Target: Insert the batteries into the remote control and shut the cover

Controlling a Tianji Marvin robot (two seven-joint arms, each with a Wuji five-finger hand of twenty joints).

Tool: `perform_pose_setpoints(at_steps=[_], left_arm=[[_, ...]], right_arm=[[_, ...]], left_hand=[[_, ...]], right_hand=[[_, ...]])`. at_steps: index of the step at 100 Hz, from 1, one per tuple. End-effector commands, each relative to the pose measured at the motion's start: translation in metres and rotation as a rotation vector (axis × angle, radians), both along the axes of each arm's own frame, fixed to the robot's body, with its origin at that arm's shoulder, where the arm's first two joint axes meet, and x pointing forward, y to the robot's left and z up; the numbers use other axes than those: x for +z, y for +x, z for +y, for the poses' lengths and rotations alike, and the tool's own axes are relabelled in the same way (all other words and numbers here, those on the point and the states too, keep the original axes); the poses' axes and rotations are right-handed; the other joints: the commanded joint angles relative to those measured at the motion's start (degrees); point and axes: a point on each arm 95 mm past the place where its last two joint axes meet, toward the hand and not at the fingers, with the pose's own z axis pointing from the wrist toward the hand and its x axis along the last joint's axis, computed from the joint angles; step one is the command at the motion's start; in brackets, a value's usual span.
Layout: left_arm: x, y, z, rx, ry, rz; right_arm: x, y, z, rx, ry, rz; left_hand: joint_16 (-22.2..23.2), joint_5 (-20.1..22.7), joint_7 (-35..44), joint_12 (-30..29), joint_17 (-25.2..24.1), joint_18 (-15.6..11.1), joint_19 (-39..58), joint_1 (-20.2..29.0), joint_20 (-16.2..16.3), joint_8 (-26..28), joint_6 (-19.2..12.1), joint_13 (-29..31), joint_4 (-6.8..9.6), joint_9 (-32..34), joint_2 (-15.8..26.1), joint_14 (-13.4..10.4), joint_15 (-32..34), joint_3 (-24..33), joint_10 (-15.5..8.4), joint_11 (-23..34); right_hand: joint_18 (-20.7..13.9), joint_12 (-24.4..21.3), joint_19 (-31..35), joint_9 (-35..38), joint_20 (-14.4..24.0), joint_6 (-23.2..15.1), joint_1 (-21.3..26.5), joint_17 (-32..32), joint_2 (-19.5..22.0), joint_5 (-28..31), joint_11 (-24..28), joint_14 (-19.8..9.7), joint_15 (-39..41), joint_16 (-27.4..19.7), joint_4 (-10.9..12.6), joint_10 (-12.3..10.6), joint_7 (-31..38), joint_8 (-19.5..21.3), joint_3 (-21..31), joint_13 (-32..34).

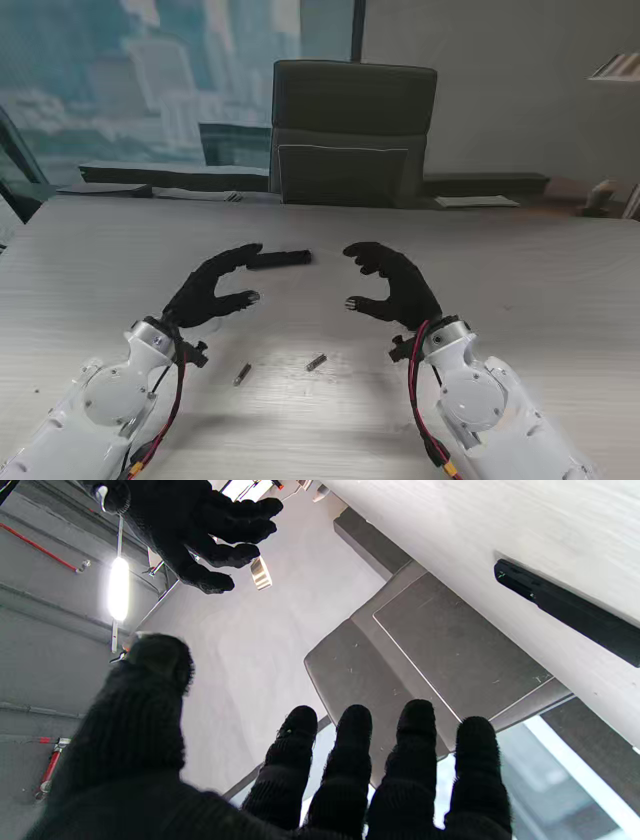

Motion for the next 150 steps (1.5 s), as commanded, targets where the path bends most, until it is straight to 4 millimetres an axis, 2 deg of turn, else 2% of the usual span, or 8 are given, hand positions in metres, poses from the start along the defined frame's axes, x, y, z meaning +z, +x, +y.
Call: perform_pose_setpoints(at_steps=[1, 30, 34, 38, 62, 84, 117, 150], left_arm=[[-0.001, -0.001, -0.003, -0.010, 0.009, 0.017], [0.000, 0.000, -0.006, 0.049, 0.075, 0.007], [0.001, 0.001, -0.007, 0.081, 0.087, -0.001], [0.001, 0.002, -0.008, 0.114, 0.097, -0.005], [-0.002, 0.016, -0.009, 0.226, 0.138, 0.023], [0.001, 0.042, -0.006, 0.240, 0.273, 0.048], [0.006, 0.087, -0.022, 0.247, 0.466, 0.030], [-0.005, 0.126, -0.036, 0.247, 0.681, 0.101]], right_arm=[[-0.001, -0.003, 0.005, 0.013, 0.004, 0.012], [-0.002, -0.001, 0.005, 0.012, -0.002, 0.020], [-0.003, -0.001, 0.005, 0.011, -0.003, 0.021], [-0.003, -0.001, 0.005, 0.008, -0.003, 0.022], [-0.004, 0.002, 0.006, -0.003, -0.001, 0.041], [-0.007, 0.001, 0.009, -0.006, -0.012, 0.058], [-0.005, -0.004, 0.008, -0.020, -0.023, 0.041], [-0.004, -0.001, 0.006, -0.020, -0.008, 0.042]], left_hand=[[0.51, 0.45, -0.43, -0.30, -0.69, -0.80, -0.52, 0.76, 0.54, 0.43, -0.14, 0.34, 1.69, 0.40, 1.12, -0.18, 0.25, -1.02, 0.24, -0.54], [0.79, 1.47, 0.11, 0.00, 0.03, -0.93, -0.13, 1.51, 0.88, 0.58, -0.06, 1.29, 2.28, 1.65, 2.73, -0.09, 0.89, 0.51, 0.25, 0.21], [0.98, 2.11, 0.46, 0.18, 0.65, -0.79, 0.40, 1.62, 1.08, 0.67, 0.06, 2.12, 2.49, 2.58, 3.44, 0.08, 1.39, 1.22, 0.42, 0.75], [1.19, 2.27, 0.87, 0.09, 0.60, -0.64, 1.46, -0.44, 0.92, 0.37, 0.21, 2.46, 2.01, 2.85, 2.83, 0.24, 1.94, 5.87, 0.61, 1.19], [1.81, 2.63, 1.77, 0.58, 0.21, -0.34, 4.42, -1.13, 1.22, 0.24, 0.64, 2.69, 2.05, 3.37, 2.91, 0.64, 3.65, 8.66, 0.84, 2.85], [1.78, 2.00, 2.52, 0.75, -0.38, -0.80, 4.88, -1.36, 0.73, 0.26, 0.55, 1.65, 1.93, 2.23, 2.39, -0.15, 3.95, 10.16, 0.41, 3.58], [1.06, 0.35, 4.60, 0.39, -1.81, -1.68, 4.10, -2.85, -1.09, 0.28, -0.55, -0.96, 1.32, -1.45, 1.18, -1.16, 3.60, 14.19, 0.12, 4.18], [0.90, -2.02, 5.85, 0.22, -2.31, -2.17, 4.67, -3.45, -1.44, -0.01, 0.39, -2.39, 1.13, -3.97, 0.55, -1.97, 3.90, 17.16, -0.41, 5.22]], right_hand=[[0.33, -0.25, -1.12, -0.83, 1.10, 0.45, -0.66, -0.05, -0.57, -1.08, 0.39, -1.18, 0.50, 0.65, -1.00, -1.41, 0.88, -0.95, -0.04, -1.07], [0.22, -0.29, -1.48, -0.78, 1.70, 0.58, 0.07, -0.01, 0.20, -0.71, 0.41, -1.30, 0.90, 0.69, -0.70, -1.09, 0.90, -1.15, -0.85, -1.09], [0.20, -0.27, -1.50, -0.66, 1.78, 0.52, 0.26, 0.03, 0.31, -0.62, 0.46, -1.29, 1.01, 0.72, -0.64, -1.16, 0.90, -1.17, -0.96, -1.02], [0.20, -0.28, -1.53, -0.68, 1.85, 0.58, 0.45, 0.04, 0.47, -0.52, 0.46, -1.27, 1.09, 0.74, -0.58, -0.99, 0.93, -1.17, -1.07, -1.01], [0.24, -0.27, -1.74, -0.52, 2.19, 0.80, 1.28, 0.05, 1.18, -0.17, 0.53, -1.16, 1.37, 0.74, -0.26, -0.90, 0.87, -1.26, -1.97, -1.12], [0.14, -0.30, -1.91, -0.54, 2.39, 0.91, 1.63, -0.02, 1.50, 0.15, 0.51, -0.95, 1.49, 0.72, -0.11, -0.66, 0.86, -1.29, -2.33, -1.21], [0.10, -0.34, -2.06, -0.37, 2.66, 0.98, 1.76, 0.06, 1.54, 0.56, 0.43, -1.00, 1.57, 0.65, 0.02, -0.62, 0.67, -1.34, -2.54, -1.19], [0.03, -0.33, -2.19, -0.16, 2.84, 1.03, 1.85, 0.09, 1.55, 0.78, 0.47, -0.99, 1.71, 0.64, 0.04, -0.55, 0.54, -1.33, -2.59, -0.95]])
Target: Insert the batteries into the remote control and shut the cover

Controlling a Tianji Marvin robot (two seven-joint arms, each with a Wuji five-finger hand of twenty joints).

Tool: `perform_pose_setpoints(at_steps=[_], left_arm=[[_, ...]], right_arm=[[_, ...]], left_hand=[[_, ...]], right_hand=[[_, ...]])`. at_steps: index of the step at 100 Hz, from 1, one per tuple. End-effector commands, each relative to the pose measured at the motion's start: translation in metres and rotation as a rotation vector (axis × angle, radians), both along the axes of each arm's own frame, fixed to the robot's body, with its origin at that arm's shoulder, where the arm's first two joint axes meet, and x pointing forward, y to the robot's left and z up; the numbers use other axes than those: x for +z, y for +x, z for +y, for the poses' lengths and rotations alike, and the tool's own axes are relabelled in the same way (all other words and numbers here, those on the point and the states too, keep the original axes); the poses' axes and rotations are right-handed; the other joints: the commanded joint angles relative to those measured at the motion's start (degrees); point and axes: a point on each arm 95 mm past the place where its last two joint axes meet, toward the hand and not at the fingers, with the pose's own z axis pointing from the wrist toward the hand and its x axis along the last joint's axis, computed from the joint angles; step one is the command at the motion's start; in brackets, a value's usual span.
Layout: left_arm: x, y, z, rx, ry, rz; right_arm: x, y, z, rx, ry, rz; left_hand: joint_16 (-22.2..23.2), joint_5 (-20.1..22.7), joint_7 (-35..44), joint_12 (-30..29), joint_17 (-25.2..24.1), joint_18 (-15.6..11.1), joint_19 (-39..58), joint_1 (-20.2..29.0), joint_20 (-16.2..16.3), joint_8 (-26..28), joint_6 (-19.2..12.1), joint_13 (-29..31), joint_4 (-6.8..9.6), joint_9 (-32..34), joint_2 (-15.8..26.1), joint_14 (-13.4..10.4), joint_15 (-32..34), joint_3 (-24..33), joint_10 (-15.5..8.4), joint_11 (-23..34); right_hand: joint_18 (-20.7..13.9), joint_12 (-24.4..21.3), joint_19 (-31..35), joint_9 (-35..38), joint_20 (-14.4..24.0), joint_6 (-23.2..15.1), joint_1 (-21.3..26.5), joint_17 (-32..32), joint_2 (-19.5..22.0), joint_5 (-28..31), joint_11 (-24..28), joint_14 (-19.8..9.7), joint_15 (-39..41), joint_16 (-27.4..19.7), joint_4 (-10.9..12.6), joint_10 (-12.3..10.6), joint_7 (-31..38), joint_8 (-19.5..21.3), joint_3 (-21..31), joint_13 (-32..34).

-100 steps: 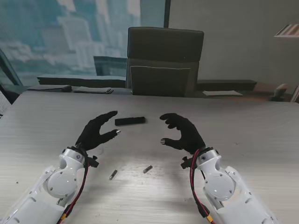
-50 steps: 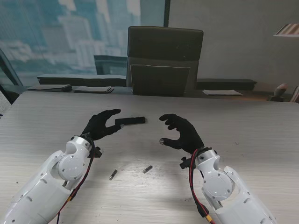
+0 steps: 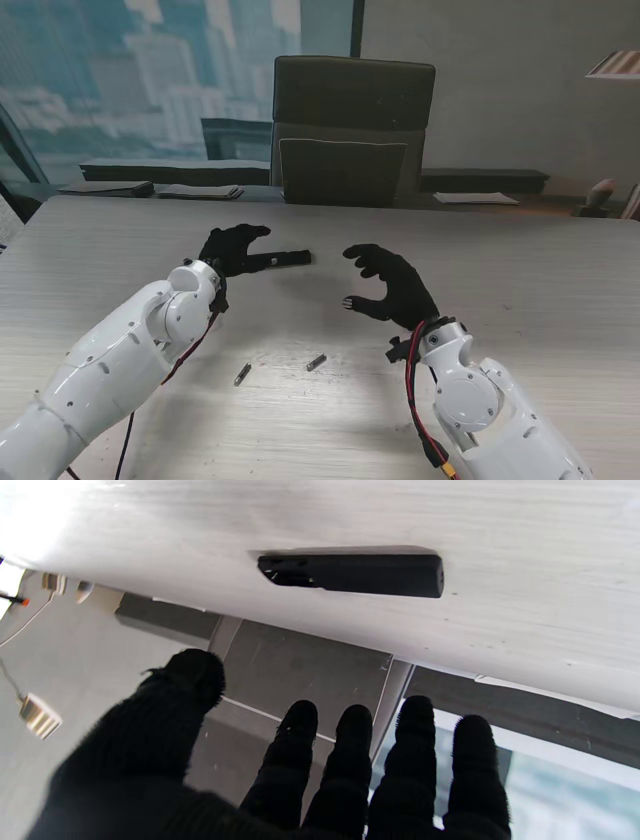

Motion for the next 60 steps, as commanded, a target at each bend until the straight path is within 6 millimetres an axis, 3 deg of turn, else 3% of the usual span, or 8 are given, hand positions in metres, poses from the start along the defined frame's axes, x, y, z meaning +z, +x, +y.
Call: perform_pose_setpoints(at_steps=[1, 33, 60], left_arm=[[0.003, 0.009, -0.002, 0.007, 0.007, 0.014], [-0.012, 0.042, -0.005, 0.022, 0.154, 0.036], [-0.032, 0.051, -0.004, 0.030, 0.171, 0.114]], right_arm=[[0.000, -0.001, 0.002, 0.013, 0.006, 0.007], [-0.002, -0.001, -0.001, -0.023, 0.005, -0.004], [-0.003, 0.000, -0.001, -0.037, 0.005, 0.004]], left_hand=[[-0.46, -2.12, 0.73, -0.22, -1.57, -1.43, 0.98, -2.15, -0.69, -0.05, 0.49, -2.29, 0.38, -2.28, -0.79, -1.82, 0.45, 2.32, -0.85, 1.16], [-0.38, -2.31, 4.07, 0.37, -1.23, -1.15, 2.75, -3.24, -1.21, -0.10, 0.04, -1.50, -0.28, -1.46, -3.14, -2.42, 1.76, 8.04, -1.74, 3.15], [-0.57, -4.18, 4.38, 0.49, -1.68, -1.20, 2.94, -3.34, -1.77, -0.70, 0.55, -2.07, -0.83, -2.70, -5.42, -2.83, 1.75, 10.53, -2.04, 3.24]], right_hand=[[0.03, -0.33, -1.24, -0.16, 0.75, 0.31, 0.25, 0.07, 0.78, 0.70, 0.46, -0.98, 0.31, 0.63, 0.05, -0.54, 0.54, -0.78, -1.16, -0.99], [-0.18, -0.23, -1.14, 0.41, 0.97, 0.51, 0.46, 0.40, 0.89, 1.27, 0.71, -0.91, 0.76, 0.79, 0.13, -0.32, 0.60, -0.71, -1.10, -0.60], [-0.22, -0.12, -0.96, 0.56, 1.16, 0.51, 0.54, 0.51, 1.10, 1.44, 1.00, -0.89, 1.28, 0.89, 0.15, -0.18, 0.64, -0.72, -1.06, -0.72]])
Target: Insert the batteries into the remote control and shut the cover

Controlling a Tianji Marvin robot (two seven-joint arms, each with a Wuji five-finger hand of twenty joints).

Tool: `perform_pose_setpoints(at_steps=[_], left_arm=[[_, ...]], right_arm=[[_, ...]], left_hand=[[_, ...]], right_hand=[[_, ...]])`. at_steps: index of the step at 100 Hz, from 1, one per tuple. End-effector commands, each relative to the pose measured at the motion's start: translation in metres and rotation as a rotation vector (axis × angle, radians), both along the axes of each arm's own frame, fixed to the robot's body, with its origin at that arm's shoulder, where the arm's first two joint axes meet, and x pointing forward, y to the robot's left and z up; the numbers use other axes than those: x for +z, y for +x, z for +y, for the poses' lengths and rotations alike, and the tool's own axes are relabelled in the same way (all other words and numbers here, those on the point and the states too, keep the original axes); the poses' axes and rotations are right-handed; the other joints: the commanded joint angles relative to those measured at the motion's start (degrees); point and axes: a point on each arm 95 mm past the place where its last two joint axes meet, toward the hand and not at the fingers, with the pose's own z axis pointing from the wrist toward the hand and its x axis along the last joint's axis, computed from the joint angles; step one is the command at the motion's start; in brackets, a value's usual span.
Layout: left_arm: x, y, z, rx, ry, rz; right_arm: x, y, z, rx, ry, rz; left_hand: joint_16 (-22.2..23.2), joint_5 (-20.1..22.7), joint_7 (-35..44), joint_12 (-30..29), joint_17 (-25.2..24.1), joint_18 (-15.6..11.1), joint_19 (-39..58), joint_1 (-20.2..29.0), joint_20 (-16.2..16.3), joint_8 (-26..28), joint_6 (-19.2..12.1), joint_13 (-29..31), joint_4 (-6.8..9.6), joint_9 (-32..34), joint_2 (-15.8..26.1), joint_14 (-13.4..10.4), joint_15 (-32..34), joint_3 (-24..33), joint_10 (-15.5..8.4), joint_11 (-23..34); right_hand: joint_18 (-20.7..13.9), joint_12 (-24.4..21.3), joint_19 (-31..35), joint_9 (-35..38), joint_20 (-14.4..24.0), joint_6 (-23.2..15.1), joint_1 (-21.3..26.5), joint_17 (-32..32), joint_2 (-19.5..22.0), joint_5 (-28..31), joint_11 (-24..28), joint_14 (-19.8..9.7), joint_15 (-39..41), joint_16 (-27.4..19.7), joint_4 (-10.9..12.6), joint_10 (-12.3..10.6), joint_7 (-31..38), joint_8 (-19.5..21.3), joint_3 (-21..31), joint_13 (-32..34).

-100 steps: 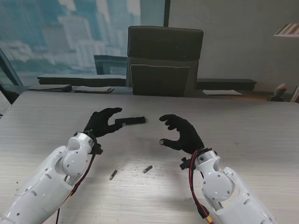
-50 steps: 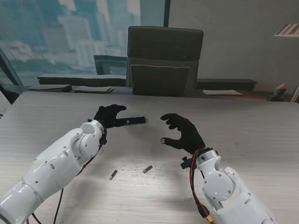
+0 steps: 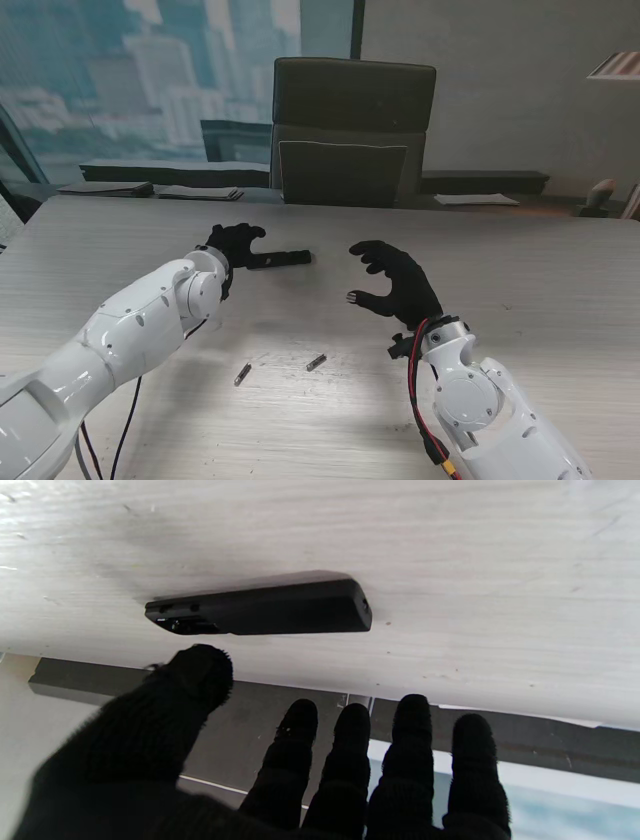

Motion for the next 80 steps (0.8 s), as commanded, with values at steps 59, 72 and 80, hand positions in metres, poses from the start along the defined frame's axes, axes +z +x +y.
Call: perform_pose_setpoints(at_steps=[59, 72, 80], left_arm=[[-0.020, 0.012, -0.008, -0.025, 0.083, 0.085], [-0.027, 0.014, -0.008, -0.038, 0.110, 0.116], [-0.032, 0.013, -0.008, -0.045, 0.122, 0.130]], right_arm=[[-0.005, 0.001, 0.004, 0.002, 0.010, 0.032], [-0.005, 0.001, 0.004, 0.000, 0.014, 0.034], [-0.005, 0.001, 0.004, -0.001, 0.014, 0.035]], left_hand=[[-1.29, -6.47, -2.76, 0.31, -1.83, -1.18, 0.97, -1.74, -2.07, -3.10, 1.78, -2.52, -1.63, -3.18, -3.17, -1.89, -0.09, 5.23, -2.50, 0.69], [-1.27, -4.93, -1.61, 0.53, -1.81, -1.12, 1.20, -1.72, -2.22, -2.71, 1.46, -2.36, -1.66, -2.37, -3.24, -1.87, 0.13, 5.98, -2.73, 1.15], [-1.16, -2.73, 1.28, 0.98, -1.70, -0.95, 1.67, -1.63, -2.38, -1.31, 0.73, -1.97, -1.69, -0.86, -3.64, -1.78, 0.59, 7.42, -2.82, 1.95]], right_hand=[[-0.43, -0.10, -0.53, 0.99, 1.12, 0.48, 0.81, 0.31, 0.82, 0.52, 1.05, -0.76, 0.95, 0.79, 0.26, 0.00, 0.28, -0.78, -1.28, -0.77], [-0.45, -0.10, -0.53, 1.17, 1.12, 0.47, 0.82, 0.30, 1.03, 0.70, 1.05, -0.70, 1.06, 0.80, 0.28, 0.03, 0.25, -0.80, -1.37, -0.50], [-0.45, -0.10, -0.53, 1.37, 1.13, 0.44, 0.83, 0.30, 1.17, 0.81, 1.08, -0.68, 1.09, 0.80, 0.30, 0.03, 0.25, -0.81, -1.44, -0.50]])
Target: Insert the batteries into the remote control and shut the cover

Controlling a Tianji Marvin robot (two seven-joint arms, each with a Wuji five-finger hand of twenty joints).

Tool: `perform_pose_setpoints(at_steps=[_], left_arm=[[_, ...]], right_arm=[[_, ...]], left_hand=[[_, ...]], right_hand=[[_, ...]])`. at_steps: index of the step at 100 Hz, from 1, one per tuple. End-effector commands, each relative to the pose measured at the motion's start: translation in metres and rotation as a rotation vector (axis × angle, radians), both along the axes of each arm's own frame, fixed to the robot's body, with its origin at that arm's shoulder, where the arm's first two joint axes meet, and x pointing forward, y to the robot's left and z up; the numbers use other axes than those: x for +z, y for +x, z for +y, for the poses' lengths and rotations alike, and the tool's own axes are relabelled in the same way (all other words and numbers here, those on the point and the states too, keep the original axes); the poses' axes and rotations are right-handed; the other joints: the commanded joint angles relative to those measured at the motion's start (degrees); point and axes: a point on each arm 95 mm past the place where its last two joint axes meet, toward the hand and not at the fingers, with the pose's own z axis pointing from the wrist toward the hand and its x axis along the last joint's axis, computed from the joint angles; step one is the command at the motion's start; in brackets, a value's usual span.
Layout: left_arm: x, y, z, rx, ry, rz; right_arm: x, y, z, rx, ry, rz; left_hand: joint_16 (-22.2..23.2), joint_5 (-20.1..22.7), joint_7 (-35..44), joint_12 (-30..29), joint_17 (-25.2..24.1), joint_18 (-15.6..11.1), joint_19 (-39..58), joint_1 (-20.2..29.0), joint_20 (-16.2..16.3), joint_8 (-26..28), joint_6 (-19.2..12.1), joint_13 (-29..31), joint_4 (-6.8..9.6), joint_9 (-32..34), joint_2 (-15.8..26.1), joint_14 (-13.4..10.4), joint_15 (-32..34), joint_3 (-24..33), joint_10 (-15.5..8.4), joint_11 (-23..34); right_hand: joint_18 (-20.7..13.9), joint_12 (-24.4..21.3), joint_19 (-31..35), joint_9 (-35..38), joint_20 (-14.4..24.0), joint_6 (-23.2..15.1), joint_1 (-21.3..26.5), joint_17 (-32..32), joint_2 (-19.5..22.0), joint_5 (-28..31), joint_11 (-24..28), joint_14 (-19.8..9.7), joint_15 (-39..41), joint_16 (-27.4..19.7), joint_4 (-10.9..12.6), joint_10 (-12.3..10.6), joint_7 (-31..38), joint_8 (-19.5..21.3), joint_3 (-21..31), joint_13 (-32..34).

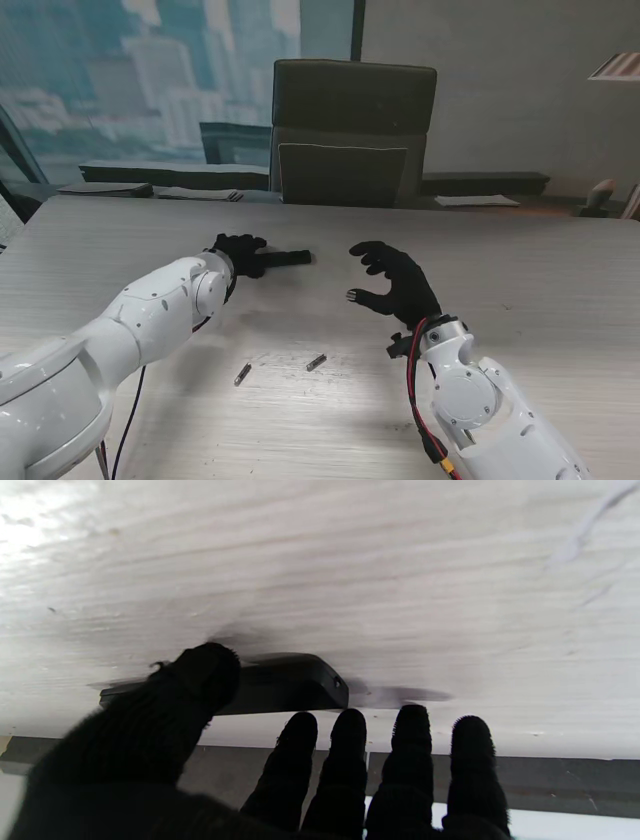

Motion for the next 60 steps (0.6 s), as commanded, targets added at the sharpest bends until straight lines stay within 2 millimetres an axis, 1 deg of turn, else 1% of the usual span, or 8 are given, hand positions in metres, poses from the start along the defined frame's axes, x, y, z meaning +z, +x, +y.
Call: perform_pose_setpoints(at_steps=[1, 5, 12, 18, 29, 40, 51, 60], left_arm=[[-0.005, -0.002, -0.007, -0.010, 0.000, 0.034], [-0.008, -0.003, -0.007, -0.015, 0.007, 0.040], [-0.012, -0.005, -0.008, -0.027, 0.018, 0.043], [-0.015, -0.008, -0.008, -0.037, 0.025, 0.046], [-0.020, -0.013, -0.008, -0.061, 0.041, 0.059], [-0.025, -0.020, -0.010, -0.092, 0.056, 0.072], [-0.028, -0.028, -0.011, -0.127, 0.076, 0.087], [-0.030, -0.036, -0.012, -0.157, 0.089, 0.103]], right_arm=[[-0.002, -0.002, 0.003, 0.010, 0.004, 0.012], [-0.002, -0.002, 0.003, 0.010, 0.004, 0.012], [-0.002, -0.002, 0.003, 0.009, 0.005, 0.013], [-0.002, -0.001, 0.003, 0.007, 0.007, 0.015], [-0.003, -0.001, 0.003, 0.007, 0.009, 0.018], [-0.003, 0.000, 0.003, 0.006, 0.012, 0.018], [-0.003, 0.000, 0.004, 0.007, 0.013, 0.022], [-0.004, 0.000, 0.004, 0.007, 0.015, 0.025]], left_hand=[[-0.46, 1.96, 2.54, 1.04, -1.01, -0.44, 1.68, -1.51, -1.09, 1.12, -0.05, 1.97, -1.63, 2.21, -1.79, -1.30, 0.90, 2.84, -1.09, 1.65], [-0.44, 3.23, 4.49, 1.33, -0.90, -0.45, 1.97, -1.45, -1.23, 2.14, -0.32, 2.14, -1.68, 2.83, -1.89, -1.35, 1.09, 3.48, -1.04, 2.07], [-0.39, 5.65, 12.66, 2.07, -0.65, -0.34, 2.86, -1.34, -1.64, 6.58, -2.17, 2.67, -1.75, 4.42, -2.39, -1.38, 1.61, 5.19, -1.08, 3.18], [-0.41, 6.05, 20.42, 2.48, -0.59, -0.25, 3.37, -1.08, -2.06, 10.73, -3.63, 2.84, -1.69, 5.60, -2.78, -1.27, 1.88, 6.26, -1.25, 3.80], [-0.46, 7.66, 29.37, 3.03, -0.49, -0.14, 3.82, -0.60, -2.43, 15.33, -5.84, 3.29, -1.45, 7.65, -2.86, -1.21, 2.17, 7.52, -1.65, 4.76], [-0.55, 9.04, 32.88, 3.29, -0.52, -0.13, 3.92, -0.40, -2.63, 17.09, -7.21, 3.39, -1.42, 9.01, -3.00, -1.13, 2.19, 7.68, -2.03, 5.24], [-0.67, 10.63, 35.87, 3.64, -0.34, -0.09, 4.06, 1.47, -2.78, 16.12, -8.74, 4.42, -3.78, 11.60, -4.82, -1.03, 2.32, 6.27, -2.70, 5.87], [-0.65, 11.64, 38.14, 3.99, -0.26, -0.07, 4.12, 2.93, -2.85, 15.47, -9.96, 5.18, -4.48, 13.44, -5.86, -1.06, 2.47, 5.21, -3.20, 6.53]], right_hand=[[-0.45, -0.10, -0.53, 0.09, 1.02, 0.34, 0.79, 0.07, 0.48, 0.04, 0.54, -0.68, 0.48, 0.71, 0.30, 0.04, 0.25, -0.81, -1.47, -0.50], [-0.45, -0.11, -0.53, 0.08, 1.02, 0.36, 0.78, 0.07, 0.57, 0.10, 0.51, -0.71, 0.46, 0.70, 0.30, 0.08, 0.26, -0.81, -1.52, -0.58], [-0.43, -0.12, -0.51, 0.13, 1.03, 0.38, 0.87, 0.10, 0.60, 0.16, 0.49, -0.69, 0.50, 0.70, 0.33, 0.03, 0.24, -0.81, -1.59, -0.51], [-0.43, -0.12, -0.49, 0.23, 1.04, 0.37, 0.80, 0.10, 0.83, 0.14, 0.50, -0.63, 0.42, 0.67, 0.35, 0.04, 0.19, -0.84, -1.73, -0.60], [-0.44, -0.14, -0.49, 0.26, 1.05, 0.36, 0.83, 0.08, 1.18, 0.18, 0.44, -0.71, 0.37, 0.64, 0.40, 0.15, 0.13, -0.86, -1.91, -0.59], [-0.46, -0.14, -0.52, 0.38, 1.04, 0.36, 0.89, 0.02, 1.41, 0.28, 0.44, -0.68, 0.31, 0.62, 0.45, 0.21, 0.12, -0.87, -2.17, -0.76], [-0.45, -0.16, -0.55, 0.35, 1.03, 0.36, 0.92, -0.04, 1.55, 0.31, 0.38, -0.61, 0.44, 0.67, 0.51, 0.17, 0.09, -0.88, -2.37, -0.57], [-0.52, -0.17, -0.57, 0.37, 1.03, 0.40, 0.92, -0.09, 1.72, 0.37, 0.34, -0.58, 0.47, 0.68, 0.55, 0.24, 0.07, -0.90, -2.50, -0.64]])
